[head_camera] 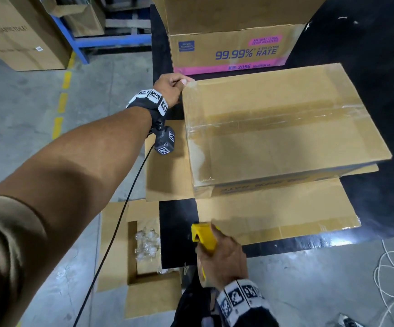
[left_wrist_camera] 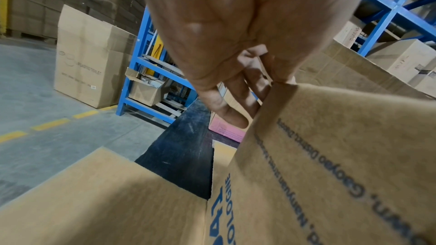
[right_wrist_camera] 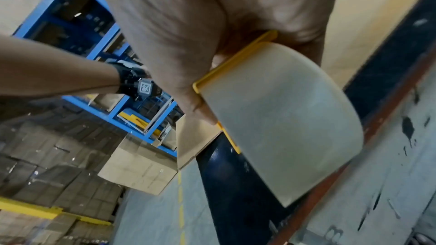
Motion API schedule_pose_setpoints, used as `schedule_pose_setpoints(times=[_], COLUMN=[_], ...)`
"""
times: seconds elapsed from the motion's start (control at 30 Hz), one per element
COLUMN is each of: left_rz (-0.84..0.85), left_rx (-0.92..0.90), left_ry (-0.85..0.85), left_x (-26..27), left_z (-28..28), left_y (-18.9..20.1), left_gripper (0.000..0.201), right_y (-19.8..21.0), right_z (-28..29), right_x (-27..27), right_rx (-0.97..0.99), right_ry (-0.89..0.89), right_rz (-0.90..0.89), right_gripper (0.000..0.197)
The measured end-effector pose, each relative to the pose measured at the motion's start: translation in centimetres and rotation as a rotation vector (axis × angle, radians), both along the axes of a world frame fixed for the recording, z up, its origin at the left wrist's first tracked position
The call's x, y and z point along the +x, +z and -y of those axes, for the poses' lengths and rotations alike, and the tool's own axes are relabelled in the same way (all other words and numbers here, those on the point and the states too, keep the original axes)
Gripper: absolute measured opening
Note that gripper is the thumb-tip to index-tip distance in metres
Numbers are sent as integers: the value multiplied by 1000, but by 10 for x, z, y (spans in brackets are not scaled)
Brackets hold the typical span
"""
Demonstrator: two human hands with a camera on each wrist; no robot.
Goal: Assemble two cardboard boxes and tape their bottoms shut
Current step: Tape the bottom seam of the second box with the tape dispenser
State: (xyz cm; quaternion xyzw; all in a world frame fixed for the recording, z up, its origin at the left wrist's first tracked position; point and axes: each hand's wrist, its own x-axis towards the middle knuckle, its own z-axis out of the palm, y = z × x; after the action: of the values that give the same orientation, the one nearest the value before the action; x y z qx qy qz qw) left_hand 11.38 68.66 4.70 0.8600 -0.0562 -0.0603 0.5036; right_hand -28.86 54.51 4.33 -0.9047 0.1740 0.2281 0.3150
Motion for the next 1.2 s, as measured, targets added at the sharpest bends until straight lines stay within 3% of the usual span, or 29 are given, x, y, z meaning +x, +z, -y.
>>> schedule_pose_setpoints(times=[0.23, 0.4, 0.5, 0.57, 0.67, 0.73, 0.83, 1.0, 1.1, 1.2], left_rz=[150, 288, 296, 175, 89, 56, 127, 104, 129, 172], left_rx=[261, 334, 309, 337, 546, 723, 850, 762, 669, 632], left_ry=[42, -151, -359, -486, -644, -697, -652, -482, -334, -396], left_x=[-30, -91, -134, -160, -188, -203, -223, -227, -231, -234], left_z=[14, 48, 74, 98, 136, 153, 159, 177, 218, 281], left_y=[39, 72, 78, 77, 73, 64, 48, 54, 57, 53], left_gripper=[29, 35, 48, 61, 90, 93, 88, 71, 66, 73], right_y=[51, 115, 128, 127, 122, 116, 100, 84, 85, 87], right_z=[49, 93, 129, 155, 190, 213, 247, 293, 327, 382], right_x=[0, 16, 37, 55, 83, 104, 132, 160, 168, 173], right_rx=[288, 519, 433, 360, 304, 297, 232, 242, 242, 171], right_ry=[-92, -164, -177, -200, -265, -307, -342, -286, -301, -356], right_rz=[248, 462, 607, 628, 677, 713, 655, 554, 602, 586], right_gripper=[67, 63, 67, 70, 61, 57, 57, 51, 53, 46])
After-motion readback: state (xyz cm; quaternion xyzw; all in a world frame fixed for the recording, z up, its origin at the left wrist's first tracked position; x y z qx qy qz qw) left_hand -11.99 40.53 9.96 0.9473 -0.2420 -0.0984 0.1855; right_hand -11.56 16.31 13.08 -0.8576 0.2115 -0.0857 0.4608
